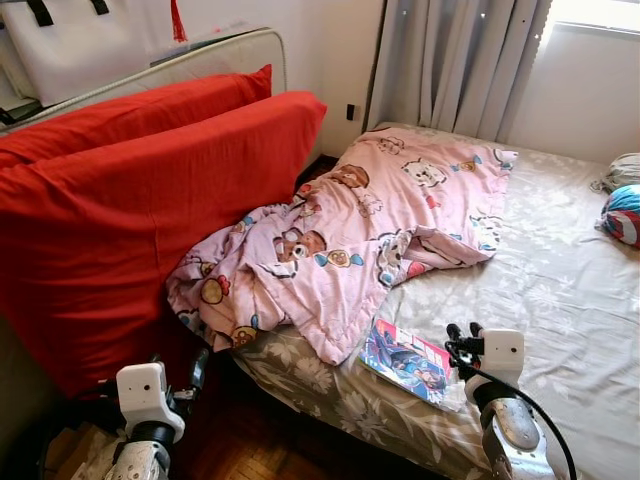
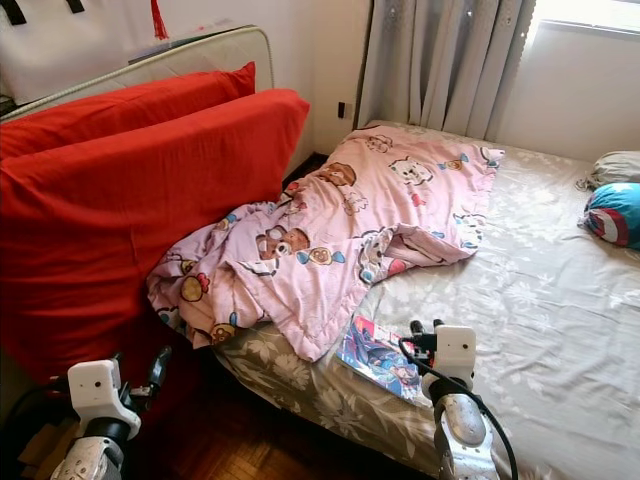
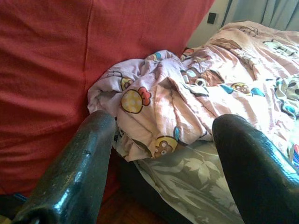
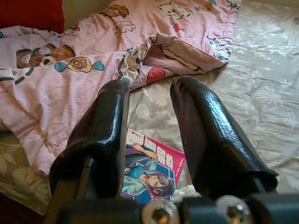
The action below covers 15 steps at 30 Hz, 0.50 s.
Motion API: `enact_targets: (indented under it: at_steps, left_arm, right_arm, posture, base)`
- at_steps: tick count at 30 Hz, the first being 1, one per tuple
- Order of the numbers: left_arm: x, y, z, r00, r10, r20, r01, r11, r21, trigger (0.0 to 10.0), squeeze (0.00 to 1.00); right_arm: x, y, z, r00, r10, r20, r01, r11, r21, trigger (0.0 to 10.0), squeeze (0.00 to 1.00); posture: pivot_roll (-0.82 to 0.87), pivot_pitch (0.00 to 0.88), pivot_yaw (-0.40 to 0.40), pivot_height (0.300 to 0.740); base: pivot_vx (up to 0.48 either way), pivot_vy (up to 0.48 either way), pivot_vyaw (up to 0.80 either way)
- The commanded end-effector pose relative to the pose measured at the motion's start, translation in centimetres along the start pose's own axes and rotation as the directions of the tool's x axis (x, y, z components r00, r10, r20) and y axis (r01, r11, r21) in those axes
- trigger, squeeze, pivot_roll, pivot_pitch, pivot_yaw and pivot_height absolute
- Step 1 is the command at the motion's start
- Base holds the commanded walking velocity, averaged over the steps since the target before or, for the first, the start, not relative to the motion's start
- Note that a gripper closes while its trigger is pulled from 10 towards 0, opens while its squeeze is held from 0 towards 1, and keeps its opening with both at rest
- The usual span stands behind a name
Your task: Clean up the room
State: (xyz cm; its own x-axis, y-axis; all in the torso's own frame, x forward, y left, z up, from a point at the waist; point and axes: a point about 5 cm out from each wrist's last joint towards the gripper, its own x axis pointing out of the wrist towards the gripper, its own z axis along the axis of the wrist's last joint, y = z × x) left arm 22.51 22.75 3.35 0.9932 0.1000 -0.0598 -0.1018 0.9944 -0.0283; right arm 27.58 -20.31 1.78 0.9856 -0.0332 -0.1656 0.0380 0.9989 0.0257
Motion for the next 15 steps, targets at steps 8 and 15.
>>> enact_targets:
  at_steps: [8, 15]
  left_arm:
    - [0.01, -0.35, 0.09, 1.000, -0.012, -0.003, 0.012, 1.000, 0.002, 10.0, 0.00]
    - [-0.01, -0.32, 0.16, 1.000, -0.006, -0.001, 0.006, 1.000, 0.003, 10.0, 0.00]
  right_arm:
    - [0.44, -0.13, 0.58, 1.000, 0.006, -0.003, -0.006, 1.000, -0.015, 10.0, 0.00]
    - [0.31, -0.25, 0.60, 1.000, 0.004, 0.006, -0.004, 1.000, -0.016, 10.0, 0.00]
  posture:
    - [0.02, 0.000, -0.028, 0.666]
    - [0.02, 0.000, -0.035, 0.661]
  base:
    - [0.000, 0.000, 0.00]
    - [0.000, 0.000, 0.00]
